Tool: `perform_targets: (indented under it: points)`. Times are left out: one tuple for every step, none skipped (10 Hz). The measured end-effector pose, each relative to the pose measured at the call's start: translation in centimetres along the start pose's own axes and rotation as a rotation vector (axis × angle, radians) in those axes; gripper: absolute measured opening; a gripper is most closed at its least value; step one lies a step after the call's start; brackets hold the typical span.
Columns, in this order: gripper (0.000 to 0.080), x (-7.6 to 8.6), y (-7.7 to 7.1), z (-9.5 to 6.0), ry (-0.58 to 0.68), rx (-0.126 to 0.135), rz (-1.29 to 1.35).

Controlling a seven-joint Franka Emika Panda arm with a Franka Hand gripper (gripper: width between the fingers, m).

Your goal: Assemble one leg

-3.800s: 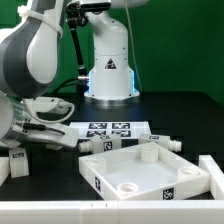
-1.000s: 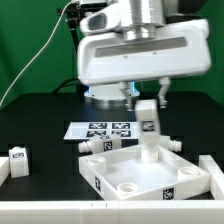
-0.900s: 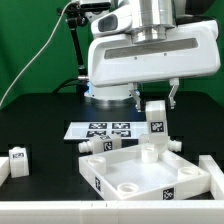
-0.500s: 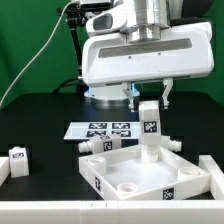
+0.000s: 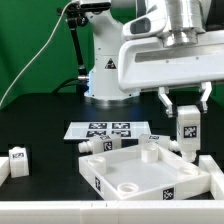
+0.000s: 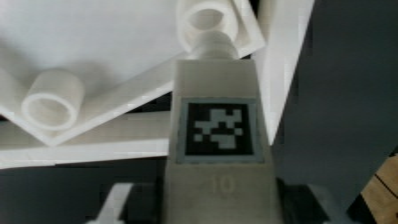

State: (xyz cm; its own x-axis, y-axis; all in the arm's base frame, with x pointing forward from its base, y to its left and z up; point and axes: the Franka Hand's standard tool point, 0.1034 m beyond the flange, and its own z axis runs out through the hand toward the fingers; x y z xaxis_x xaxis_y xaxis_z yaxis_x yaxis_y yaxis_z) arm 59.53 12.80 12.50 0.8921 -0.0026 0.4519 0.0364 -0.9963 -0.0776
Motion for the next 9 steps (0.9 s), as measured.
perform_targets:
  points:
    - [0.0284, -0.4, 0.4, 0.6, -0.009, -0.006, 0.001]
    - [0.0284, -0.6, 0.5, 0.9, -0.009, -0.009, 0.001]
    - [0.0284, -0.9, 0.5, 1.3, -0.014, -0.011, -0.001]
    - [0.0284, -0.8, 0.5, 1.5, 0.002, -0.013, -0.002]
    - [0.0284, -0.7, 0.5, 1.5, 0.013, -0.013, -0.003]
    - [0.0284, -0.7, 0.5, 1.6, 0.017, -0.014, -0.004]
    - [0.0284, -0.6, 0.5, 1.6, 0.026, -0.016, -0.004]
    - [0.0284, -0.9, 0.7, 1.9, 0.023, -0.019, -0.004]
    - [0.0284, -1.1, 0.7, 2.2, 0.023, -0.020, -0.005]
